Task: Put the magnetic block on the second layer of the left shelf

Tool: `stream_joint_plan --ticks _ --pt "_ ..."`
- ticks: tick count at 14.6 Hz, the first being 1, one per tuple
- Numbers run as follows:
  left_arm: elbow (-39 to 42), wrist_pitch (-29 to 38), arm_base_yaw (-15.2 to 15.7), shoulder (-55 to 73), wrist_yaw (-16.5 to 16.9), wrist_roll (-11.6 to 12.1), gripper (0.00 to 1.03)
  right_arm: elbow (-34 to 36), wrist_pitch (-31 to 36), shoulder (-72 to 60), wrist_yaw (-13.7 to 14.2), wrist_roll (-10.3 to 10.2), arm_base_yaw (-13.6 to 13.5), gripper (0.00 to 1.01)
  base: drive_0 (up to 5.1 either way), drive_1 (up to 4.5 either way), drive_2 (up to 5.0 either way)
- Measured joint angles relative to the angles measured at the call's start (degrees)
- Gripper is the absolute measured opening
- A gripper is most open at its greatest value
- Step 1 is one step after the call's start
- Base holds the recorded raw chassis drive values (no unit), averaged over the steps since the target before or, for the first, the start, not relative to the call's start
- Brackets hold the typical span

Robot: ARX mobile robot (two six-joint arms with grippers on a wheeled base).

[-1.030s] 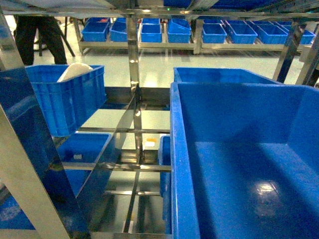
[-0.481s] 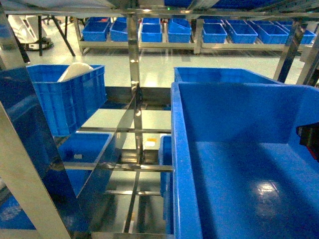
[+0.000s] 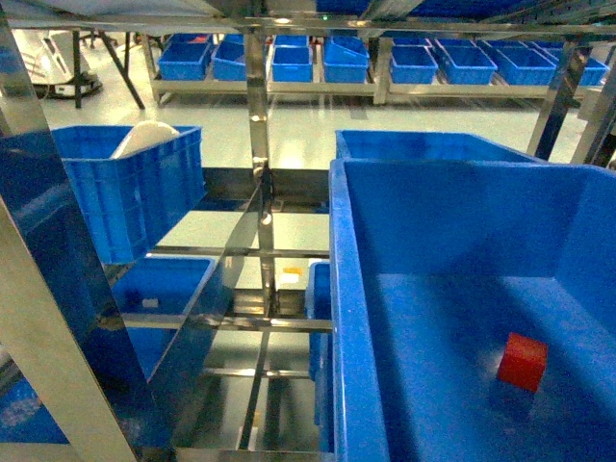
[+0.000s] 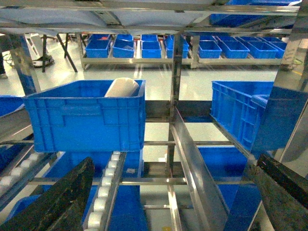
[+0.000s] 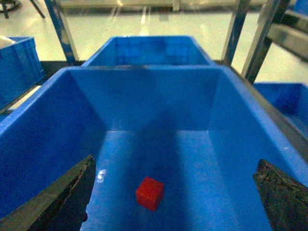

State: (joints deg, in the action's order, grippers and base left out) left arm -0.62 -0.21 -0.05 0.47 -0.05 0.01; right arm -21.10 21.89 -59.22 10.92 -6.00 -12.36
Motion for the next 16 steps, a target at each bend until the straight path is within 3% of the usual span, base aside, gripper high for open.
stream_joint_plan --ticks 3,4,6,7,8,9,10,12,16 --pt "0.00 0.00 0.00 0.00 0.00 0.00 0.98 3.96 -10.05 22.08 5.90 6.93 0.59 0.98 0.0 0.00 0.0" --pt "0.00 0.00 0.00 0.00 -0.02 0.00 0.98 4.94 -13.53 27.80 5.75 8.00 2.86 0.98 0.0 0.00 0.0" --pt "0.00 0.00 0.00 0.00 0.00 0.00 0.98 5.01 -13.53 27.56 5.51 8.41 3.19 0.98 0.0 0.00 0.0" --pt "0.00 -0.02 0.00 0.00 0.00 0.00 0.98 5.90 -10.36 27.52 3.63 8.22 3.56 0.95 0.0 0.00 0.0" --pt "0.00 0.00 0.00 0.00 0.00 0.00 0.98 9.01 -4.46 29.53 -2.29 7.43 5.77 0.83 0.0 0.00 0.0" --pt "0.00 -0.02 0.00 0.00 -0.02 0.00 0.98 11.10 -3.91 31.47 -5.18 6.99 6.97 0.70 0.0 0.00 0.0" --pt "0.00 0.00 0.00 0.00 0.02 0.00 0.98 12.66 -4.31 33.09 -10.34 6.88 11.69 0.55 0.0 0.00 0.0" --pt "0.00 0.00 0.00 0.00 0.00 0.00 0.98 14.73 -5.27 35.89 -10.97 6.67 12.63 0.30 0.0 0.00 0.0" --pt "0.00 0.00 0.00 0.00 0.00 0.00 0.98 15.76 -5.77 37.90 -10.93 6.64 12.37 0.12 0.0 0.00 0.0"
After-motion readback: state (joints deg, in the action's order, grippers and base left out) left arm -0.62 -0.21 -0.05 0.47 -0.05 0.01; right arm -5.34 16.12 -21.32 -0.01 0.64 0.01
